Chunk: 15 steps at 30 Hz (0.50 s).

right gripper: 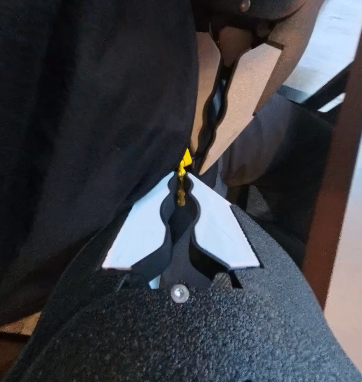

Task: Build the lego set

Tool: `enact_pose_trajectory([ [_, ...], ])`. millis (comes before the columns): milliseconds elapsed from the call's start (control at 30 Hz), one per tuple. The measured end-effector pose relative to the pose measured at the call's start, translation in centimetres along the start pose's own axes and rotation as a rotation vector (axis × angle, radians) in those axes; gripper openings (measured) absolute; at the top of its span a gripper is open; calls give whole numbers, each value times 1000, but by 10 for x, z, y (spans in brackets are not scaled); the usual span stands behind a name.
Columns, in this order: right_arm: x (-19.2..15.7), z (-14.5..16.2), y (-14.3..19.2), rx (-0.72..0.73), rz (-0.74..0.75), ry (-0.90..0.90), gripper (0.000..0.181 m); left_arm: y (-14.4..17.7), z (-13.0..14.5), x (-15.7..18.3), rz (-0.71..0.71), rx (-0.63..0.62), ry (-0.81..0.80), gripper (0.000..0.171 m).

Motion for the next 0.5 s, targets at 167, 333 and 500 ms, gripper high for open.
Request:
enact_pose_trajectory([
  [167, 3, 12, 6, 23, 6, -91, 4, -12, -10, -17, 7, 3, -9, 5],
  [333, 16, 17, -7, 84, -146, -156, 4, -14, -4, -24, 61, -33, 55, 11],
  [500, 40, 8, -12, 177, -198, -224, 4, -32, -2, -33, 41, -40, 64, 12],
])
Point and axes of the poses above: each gripper's, where its closed fingertips meet, y back along the fingers, z out of its underside, x = y × z across the jaws, the point moved 7 cm from there along y, back along the fingers, and after that the axes turned 11 degrees about z, right-handed, at the moved point
